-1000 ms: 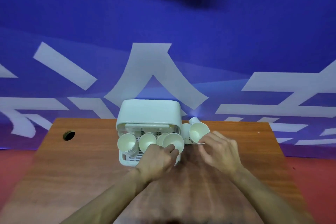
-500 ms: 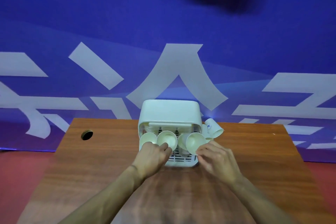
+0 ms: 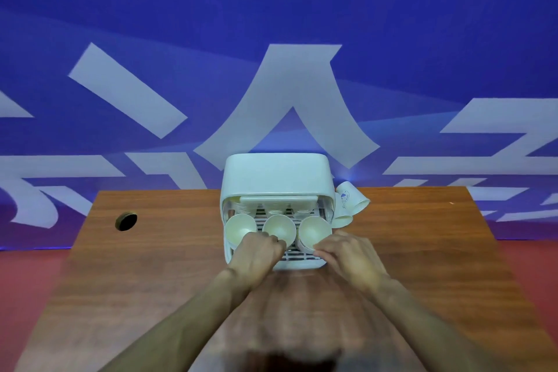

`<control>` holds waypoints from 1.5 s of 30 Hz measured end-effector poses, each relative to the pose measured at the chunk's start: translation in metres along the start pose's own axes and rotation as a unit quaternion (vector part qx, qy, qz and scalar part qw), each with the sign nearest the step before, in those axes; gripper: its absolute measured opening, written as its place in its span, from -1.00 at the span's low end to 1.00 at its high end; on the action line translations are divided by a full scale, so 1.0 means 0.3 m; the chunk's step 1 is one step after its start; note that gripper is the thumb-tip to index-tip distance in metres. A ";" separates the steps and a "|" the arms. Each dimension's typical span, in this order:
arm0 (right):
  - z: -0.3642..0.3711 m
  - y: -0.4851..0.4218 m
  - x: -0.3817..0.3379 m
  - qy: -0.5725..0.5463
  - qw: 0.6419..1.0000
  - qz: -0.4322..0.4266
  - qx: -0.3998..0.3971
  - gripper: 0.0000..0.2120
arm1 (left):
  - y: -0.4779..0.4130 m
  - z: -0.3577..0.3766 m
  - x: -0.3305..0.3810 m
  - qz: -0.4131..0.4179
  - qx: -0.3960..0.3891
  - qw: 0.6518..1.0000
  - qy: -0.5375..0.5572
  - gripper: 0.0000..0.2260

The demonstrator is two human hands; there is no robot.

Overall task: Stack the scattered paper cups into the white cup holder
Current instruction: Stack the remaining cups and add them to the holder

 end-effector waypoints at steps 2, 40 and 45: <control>0.025 -0.024 -0.006 0.011 0.998 0.002 -0.060 -0.75 | -0.025 0.005 0.005 -0.010 -0.012 1.000 0.014 -0.73; 0.072 -0.095 -0.053 0.123 0.984 0.037 -0.125 -0.91 | -0.080 0.040 0.002 0.012 -0.011 1.000 0.026 -0.76; 0.018 -0.070 -0.036 0.078 0.997 -0.019 -0.007 -0.75 | -0.076 -0.102 0.040 0.062 0.034 0.997 0.027 -0.87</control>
Point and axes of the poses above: each hand's wrist, its own y-axis away from the middle knuckle, its own z-axis out of the palm, x = y × z, the point moved 5 cm from there along -y, towards the middle knuckle, and after that the axes turned 10 degrees about y, right-handed, at the moved point
